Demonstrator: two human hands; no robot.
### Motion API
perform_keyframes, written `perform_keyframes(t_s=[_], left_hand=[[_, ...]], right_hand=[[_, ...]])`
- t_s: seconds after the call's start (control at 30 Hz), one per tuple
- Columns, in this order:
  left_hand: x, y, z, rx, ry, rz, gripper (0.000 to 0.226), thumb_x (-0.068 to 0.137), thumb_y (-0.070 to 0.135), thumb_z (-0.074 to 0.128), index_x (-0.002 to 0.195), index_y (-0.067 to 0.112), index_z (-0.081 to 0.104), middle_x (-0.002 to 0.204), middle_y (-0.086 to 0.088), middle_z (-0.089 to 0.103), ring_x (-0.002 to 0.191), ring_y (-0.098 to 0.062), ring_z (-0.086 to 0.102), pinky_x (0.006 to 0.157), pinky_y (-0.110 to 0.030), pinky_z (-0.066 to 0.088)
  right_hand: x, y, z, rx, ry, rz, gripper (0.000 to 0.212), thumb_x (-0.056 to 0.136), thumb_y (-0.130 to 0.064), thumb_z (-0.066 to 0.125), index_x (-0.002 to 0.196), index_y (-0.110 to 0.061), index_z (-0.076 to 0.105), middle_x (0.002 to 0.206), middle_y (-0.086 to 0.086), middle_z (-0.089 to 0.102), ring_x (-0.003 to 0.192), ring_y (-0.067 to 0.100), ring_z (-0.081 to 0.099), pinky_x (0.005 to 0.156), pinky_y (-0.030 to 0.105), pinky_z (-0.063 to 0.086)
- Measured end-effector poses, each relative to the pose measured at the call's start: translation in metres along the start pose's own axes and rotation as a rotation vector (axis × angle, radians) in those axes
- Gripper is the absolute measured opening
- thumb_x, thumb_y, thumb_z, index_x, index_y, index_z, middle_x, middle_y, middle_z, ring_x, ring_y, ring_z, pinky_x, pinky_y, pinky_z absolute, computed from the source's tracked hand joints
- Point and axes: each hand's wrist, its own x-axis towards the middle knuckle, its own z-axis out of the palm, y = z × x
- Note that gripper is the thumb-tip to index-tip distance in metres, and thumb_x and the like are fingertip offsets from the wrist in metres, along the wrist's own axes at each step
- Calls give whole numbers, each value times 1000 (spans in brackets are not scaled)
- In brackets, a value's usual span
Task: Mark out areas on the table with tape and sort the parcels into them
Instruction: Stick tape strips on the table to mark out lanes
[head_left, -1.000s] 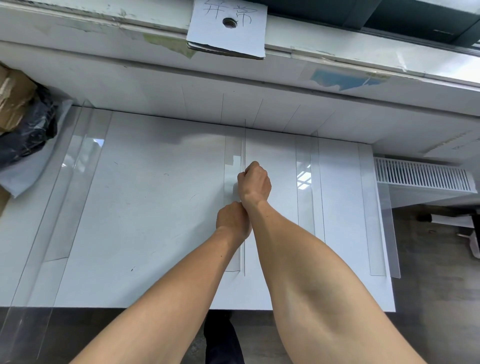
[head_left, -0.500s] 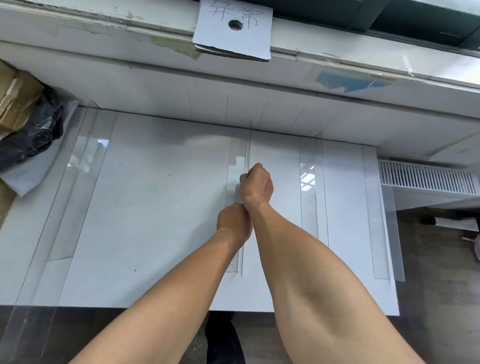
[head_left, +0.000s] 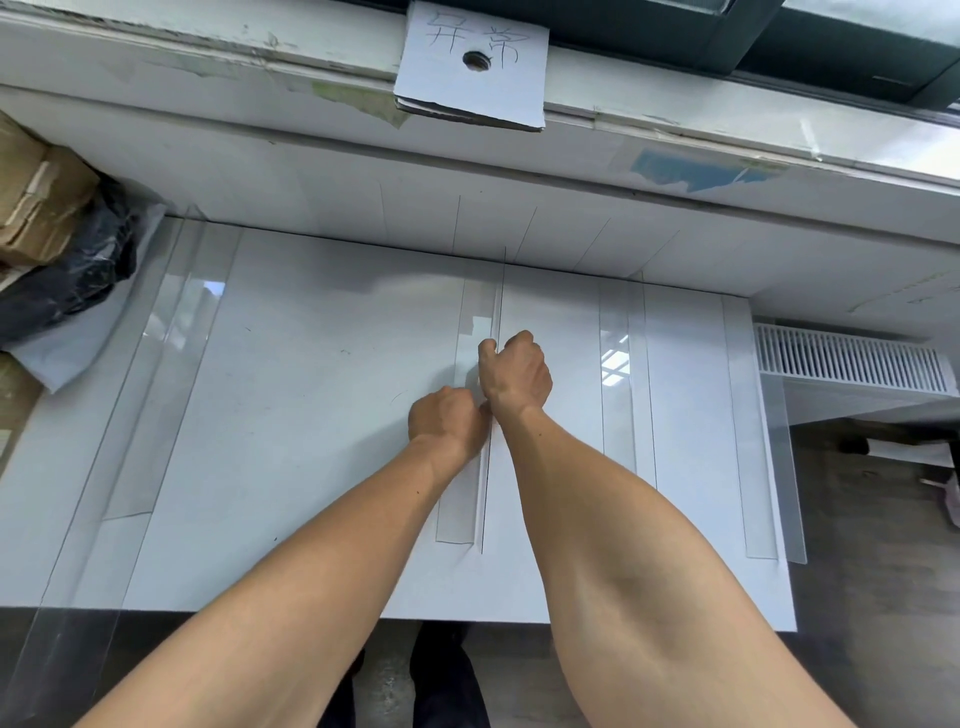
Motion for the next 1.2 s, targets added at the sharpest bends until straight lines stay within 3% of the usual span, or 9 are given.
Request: perform_keyframes(t_s=[0.23,0.4,0.57,0.73,0.93,1.1,1.2], left_hand=[[22,-40,-32,36,167,-67,45,98,46,38,118,9,57,115,-14,62,105,-33,58,78,-36,43],[21,-70,-59,54,265,-71,36,100,33,41,122,9,56,117,-14,59,109,-32,54,82,-39,43],[16,-113,-79,40,307,-106,26,95,8,45,120,10,55,118,-13,56,109,-30,50,80,-37,39],[7,-171,-95,31,387,-156,40,85,-8,42,117,10,55,115,-13,56,108,-30,49,82,-36,41],[-7,-255,-105,45,448,-284,36,90,-7,41,118,10,54,119,-14,55,111,-32,49,85,-39,41],[-22,-318,-94,20,367,-415,37,90,-3,46,125,9,50,125,-17,51,118,-35,47,89,-42,43],[-28,-343,-84,-42,286,-478,31,91,1,48,122,5,52,121,-17,57,111,-35,55,83,-40,46]], right_hand=[[-3,-20,0,-106,194,-224,34,96,-32,47,121,-12,58,120,6,58,112,26,50,94,36,36],[-17,-46,12,-159,242,-448,30,96,-27,48,120,-14,60,119,4,59,114,23,49,95,33,35],[-40,-87,38,-164,205,-529,29,98,-26,46,121,-14,60,119,2,61,112,22,51,93,33,36],[-69,-135,69,-156,151,-599,31,99,-26,45,122,-14,60,119,3,63,113,22,51,94,33,36],[-102,-191,111,-175,65,-671,29,99,-26,44,120,-13,60,118,3,62,113,23,51,94,33,36],[-131,-227,149,-197,-12,-717,28,100,-24,44,117,-12,61,116,5,62,110,24,52,92,33,36],[-144,-243,168,-219,-63,-706,28,100,-24,44,116,-10,62,114,7,63,108,26,53,90,35,39]])
